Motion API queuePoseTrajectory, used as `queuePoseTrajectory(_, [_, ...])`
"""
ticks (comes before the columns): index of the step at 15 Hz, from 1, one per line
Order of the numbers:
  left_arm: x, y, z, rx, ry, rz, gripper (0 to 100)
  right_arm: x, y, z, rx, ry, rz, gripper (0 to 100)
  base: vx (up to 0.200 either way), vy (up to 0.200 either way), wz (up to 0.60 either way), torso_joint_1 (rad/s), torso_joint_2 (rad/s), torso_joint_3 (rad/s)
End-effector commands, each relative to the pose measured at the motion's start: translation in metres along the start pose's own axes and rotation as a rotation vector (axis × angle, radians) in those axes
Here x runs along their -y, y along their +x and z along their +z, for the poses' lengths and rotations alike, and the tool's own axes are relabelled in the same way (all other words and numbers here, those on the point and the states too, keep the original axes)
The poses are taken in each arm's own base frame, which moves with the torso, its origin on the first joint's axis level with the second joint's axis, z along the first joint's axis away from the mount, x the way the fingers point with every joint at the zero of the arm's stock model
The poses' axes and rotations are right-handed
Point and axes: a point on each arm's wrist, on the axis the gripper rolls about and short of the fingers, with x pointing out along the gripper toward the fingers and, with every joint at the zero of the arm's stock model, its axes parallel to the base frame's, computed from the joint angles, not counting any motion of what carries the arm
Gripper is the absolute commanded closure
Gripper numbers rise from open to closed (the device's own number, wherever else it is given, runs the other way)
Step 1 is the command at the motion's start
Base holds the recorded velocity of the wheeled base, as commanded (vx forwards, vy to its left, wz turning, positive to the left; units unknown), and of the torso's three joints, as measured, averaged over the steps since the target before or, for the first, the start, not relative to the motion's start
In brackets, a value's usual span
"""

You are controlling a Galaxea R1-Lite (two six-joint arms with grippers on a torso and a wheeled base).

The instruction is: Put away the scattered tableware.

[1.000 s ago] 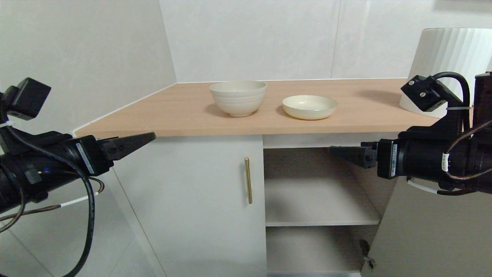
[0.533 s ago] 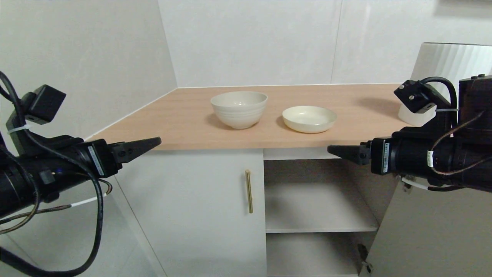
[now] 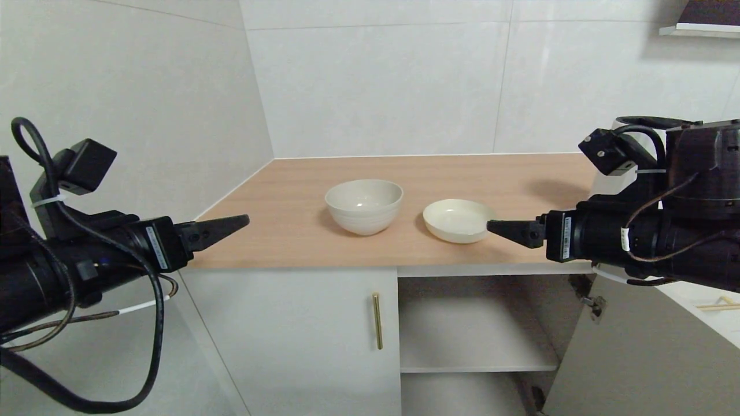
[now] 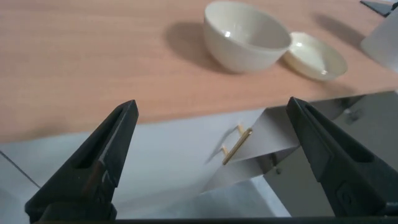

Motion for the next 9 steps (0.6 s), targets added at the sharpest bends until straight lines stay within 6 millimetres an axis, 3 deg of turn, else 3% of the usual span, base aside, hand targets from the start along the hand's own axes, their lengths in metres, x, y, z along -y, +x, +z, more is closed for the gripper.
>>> queuePoseTrajectory(1, [-0.002, 0.003, -0.003, -0.014, -0.005, 0.003, 0, 0.001, 0.003, -0.002, -0.011, 0.0, -0.002, 0, 0.0, 0.0, 0.0, 0.198, -0.49, -0.281])
queuePoseTrajectory(6, [0.001, 0.014, -0.006, -0.042, -0.005, -0.01, 0, 0.002, 0.008, -0.006, -0.03, -0.002, -0.004, 0, 0.0, 0.0, 0.0, 0.208, -0.48, -0.276])
queuePoseTrajectory(9, [0.014, 0.021, 0.008, -0.034, -0.081, -0.05, 0, 0.002, 0.019, -0.006, -0.029, -0.002, -0.016, 0, 0.0, 0.0, 0.0, 0.079, -0.17, -0.092])
